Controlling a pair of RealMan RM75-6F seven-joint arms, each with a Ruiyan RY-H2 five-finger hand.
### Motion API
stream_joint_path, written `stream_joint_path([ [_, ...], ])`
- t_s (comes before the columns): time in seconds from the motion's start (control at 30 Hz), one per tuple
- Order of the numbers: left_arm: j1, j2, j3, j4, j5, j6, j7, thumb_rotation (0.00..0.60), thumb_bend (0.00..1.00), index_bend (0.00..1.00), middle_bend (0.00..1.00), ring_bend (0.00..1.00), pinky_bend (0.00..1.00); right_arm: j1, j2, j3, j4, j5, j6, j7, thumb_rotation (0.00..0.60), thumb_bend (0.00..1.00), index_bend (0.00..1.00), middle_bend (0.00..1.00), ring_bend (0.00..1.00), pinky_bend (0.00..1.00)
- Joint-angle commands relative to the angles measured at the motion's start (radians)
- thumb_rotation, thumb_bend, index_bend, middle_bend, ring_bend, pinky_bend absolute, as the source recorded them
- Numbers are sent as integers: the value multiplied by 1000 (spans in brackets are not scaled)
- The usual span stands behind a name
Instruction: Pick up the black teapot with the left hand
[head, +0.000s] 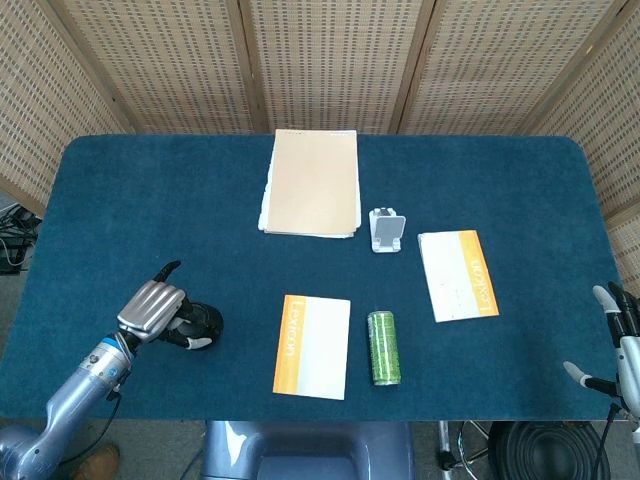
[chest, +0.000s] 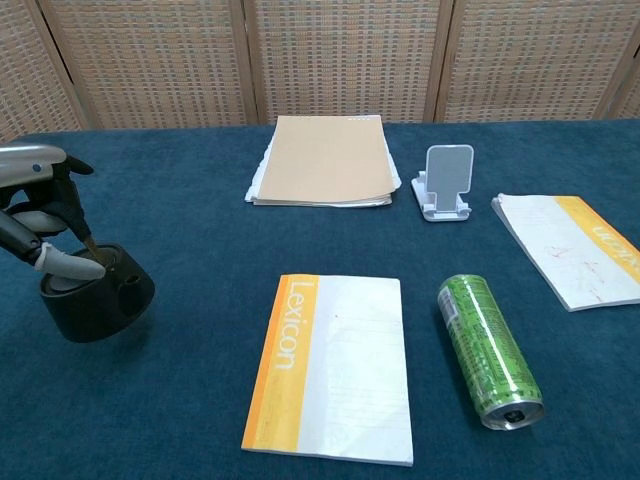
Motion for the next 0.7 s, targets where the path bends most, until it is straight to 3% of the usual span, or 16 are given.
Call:
stream_joint_path([
  [0.03,-2,20,2,-18,-1,-6,12,240,389,1000,1000,865,45,-1,2,0,-1,-1,2,3,600,0,0,0,0,0],
  [0.07,-2,23,2,-20,1,-6,12,210,517,1000,1000,865,45,-1,2,0,-1,-1,2,4,600,0,0,0,0,0],
  [0.13,-2,31,2,-26,4,-8,11,188,649,1000,1000,865,48,-2,4,0,-1,-2,3,7,600,0,0,0,0,0],
  [0.23,0,41,2,-34,13,-4,17,176,742,1000,1000,865,54,-4,6,0,-2,-4,6,13,600,0,0,0,0,0],
  [0.47,2,40,3,-30,21,5,38,133,762,1000,1000,865,98,-4,7,-1,-2,-5,6,13,600,0,0,0,0,0],
  [0.7,6,5,-1,29,51,33,73,117,754,1000,1000,866,438,-3,6,0,-1,-3,4,13,600,0,0,0,0,0],
])
